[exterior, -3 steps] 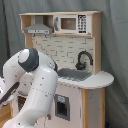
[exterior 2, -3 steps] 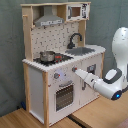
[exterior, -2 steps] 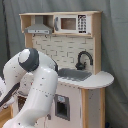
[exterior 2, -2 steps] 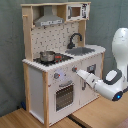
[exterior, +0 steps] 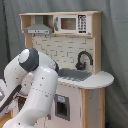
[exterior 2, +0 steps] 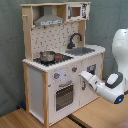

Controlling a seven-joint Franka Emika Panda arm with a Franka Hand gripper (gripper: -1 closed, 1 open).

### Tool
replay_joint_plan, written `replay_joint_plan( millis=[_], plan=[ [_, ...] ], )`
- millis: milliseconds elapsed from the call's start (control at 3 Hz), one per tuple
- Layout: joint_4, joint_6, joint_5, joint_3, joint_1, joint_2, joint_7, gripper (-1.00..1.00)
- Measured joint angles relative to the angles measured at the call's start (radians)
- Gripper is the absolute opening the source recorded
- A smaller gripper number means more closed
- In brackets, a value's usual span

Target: Play with the kitchen

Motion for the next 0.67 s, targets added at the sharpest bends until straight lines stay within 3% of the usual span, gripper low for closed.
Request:
replay_joint_plan(
  millis=[667],
  plan=[
    [-0.056,-0.013,0.0,-0.043,0.001,0.0,0.238,1.0]
  ],
)
